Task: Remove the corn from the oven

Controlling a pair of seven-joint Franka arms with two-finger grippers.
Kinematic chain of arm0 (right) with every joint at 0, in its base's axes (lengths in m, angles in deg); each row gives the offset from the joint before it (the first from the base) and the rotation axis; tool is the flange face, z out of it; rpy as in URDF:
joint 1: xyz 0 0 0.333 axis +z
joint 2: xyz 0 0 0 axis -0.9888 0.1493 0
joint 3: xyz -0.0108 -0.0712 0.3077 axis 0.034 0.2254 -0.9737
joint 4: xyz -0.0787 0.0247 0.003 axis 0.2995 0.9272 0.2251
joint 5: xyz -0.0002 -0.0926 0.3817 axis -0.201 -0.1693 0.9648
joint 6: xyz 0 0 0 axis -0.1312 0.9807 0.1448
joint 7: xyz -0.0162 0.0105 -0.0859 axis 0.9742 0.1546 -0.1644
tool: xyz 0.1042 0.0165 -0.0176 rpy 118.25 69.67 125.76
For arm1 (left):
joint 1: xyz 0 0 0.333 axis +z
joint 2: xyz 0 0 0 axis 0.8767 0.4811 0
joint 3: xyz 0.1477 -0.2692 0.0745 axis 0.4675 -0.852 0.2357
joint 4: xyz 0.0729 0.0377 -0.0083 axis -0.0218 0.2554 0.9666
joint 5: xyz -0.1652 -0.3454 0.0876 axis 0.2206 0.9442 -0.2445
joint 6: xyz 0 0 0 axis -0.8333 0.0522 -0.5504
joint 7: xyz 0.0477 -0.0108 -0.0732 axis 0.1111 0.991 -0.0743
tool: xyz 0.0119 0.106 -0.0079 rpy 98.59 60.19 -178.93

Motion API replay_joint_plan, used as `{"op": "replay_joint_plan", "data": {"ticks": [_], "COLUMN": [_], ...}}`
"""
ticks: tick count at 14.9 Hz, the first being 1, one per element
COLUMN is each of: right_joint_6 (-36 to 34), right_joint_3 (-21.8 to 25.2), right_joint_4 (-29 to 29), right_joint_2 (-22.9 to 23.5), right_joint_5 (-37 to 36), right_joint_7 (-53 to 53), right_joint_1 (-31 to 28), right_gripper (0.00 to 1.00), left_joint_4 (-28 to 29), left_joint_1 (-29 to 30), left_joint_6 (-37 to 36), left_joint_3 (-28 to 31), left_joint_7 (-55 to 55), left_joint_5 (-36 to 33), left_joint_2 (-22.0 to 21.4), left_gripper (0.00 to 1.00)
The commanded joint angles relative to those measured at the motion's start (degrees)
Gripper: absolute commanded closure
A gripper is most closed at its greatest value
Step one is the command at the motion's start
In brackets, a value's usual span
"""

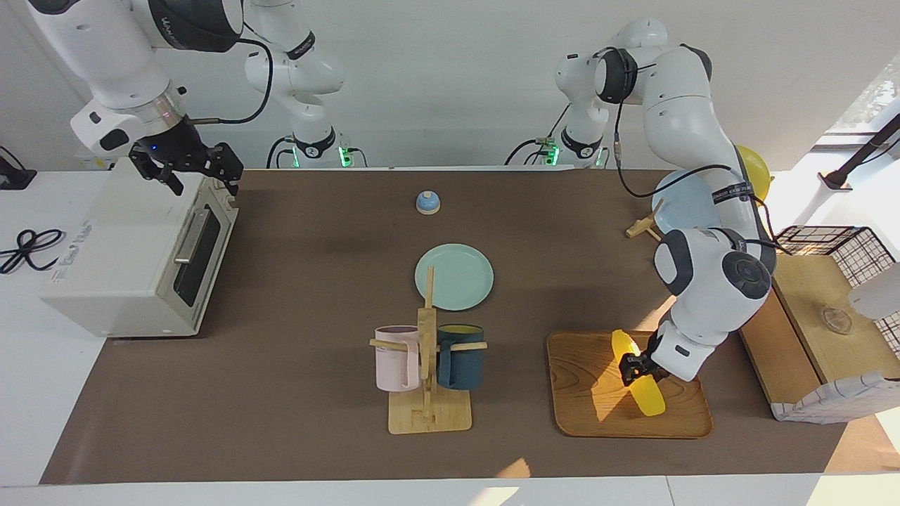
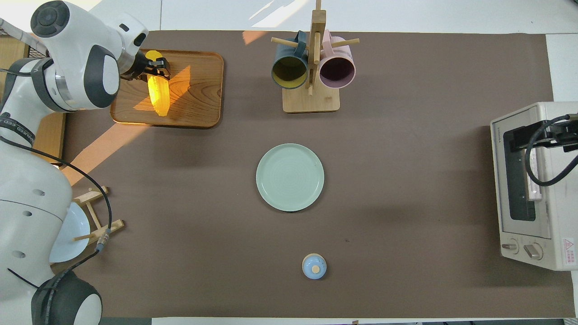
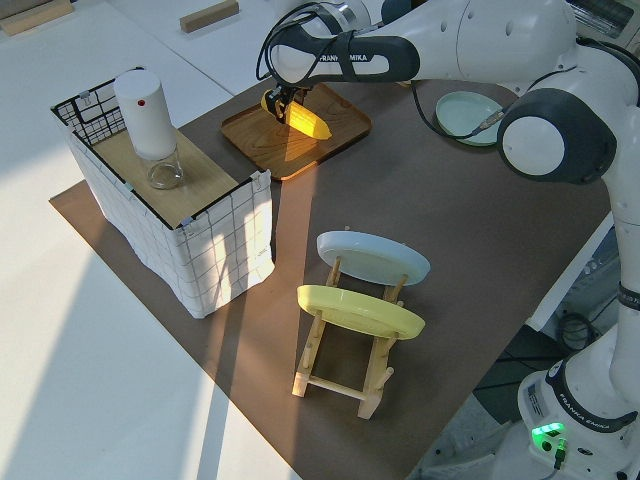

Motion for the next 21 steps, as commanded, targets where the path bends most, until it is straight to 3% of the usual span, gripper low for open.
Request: {"op": "replay_joint_plan", "data": {"ticks": [1,4,5,6,10,14,21], "right_joint_6": [-0.9,-1.0,-1.3,-1.5,-1.3,-1.4,-1.4], "right_joint_3": [0.6,0.6,0.7,0.7,0.6,0.7,0.7], "right_joint_4": [0.9,1.2,1.2,1.0,0.2,0.2,0.2], "right_joint_2": [1.3,2.4,2.4,2.1,1.5,1.5,1.5], "right_joint_5": [1.5,1.5,1.5,1.5,1.5,1.6,1.6], "right_joint_7": [0.4,-0.6,-0.6,-0.6,-0.1,-0.1,-0.1], "right_joint_1": [-0.4,-0.7,-0.6,-0.6,-0.3,-0.4,-0.4], "right_gripper": [0.00,0.00,0.00,0.00,0.00,0.00,0.00], "left_joint_4": [1.8,2.0,1.9,1.8,2.0,3.8,7.3], "left_joint_1": [0.1,0.1,0.1,-0.1,-0.6,0.1,-0.3], "left_joint_6": [3.6,3.2,2.8,2.6,-1.2,-8.2,-30.3], "left_joint_3": [-0.4,-0.2,-0.1,-0.1,0.1,0.4,1.9], "left_joint_7": [1.7,3.7,4.0,4.0,3.9,3.5,3.5], "left_joint_5": [0.3,-0.2,-0.3,-0.5,-0.3,-0.4,-4.2], "left_joint_2": [0.0,-0.2,-0.3,-0.6,-5.1,-13.5,-29.5], "left_gripper": [1.00,1.00,0.23,0.00,0.00,0.00,0.00]}}
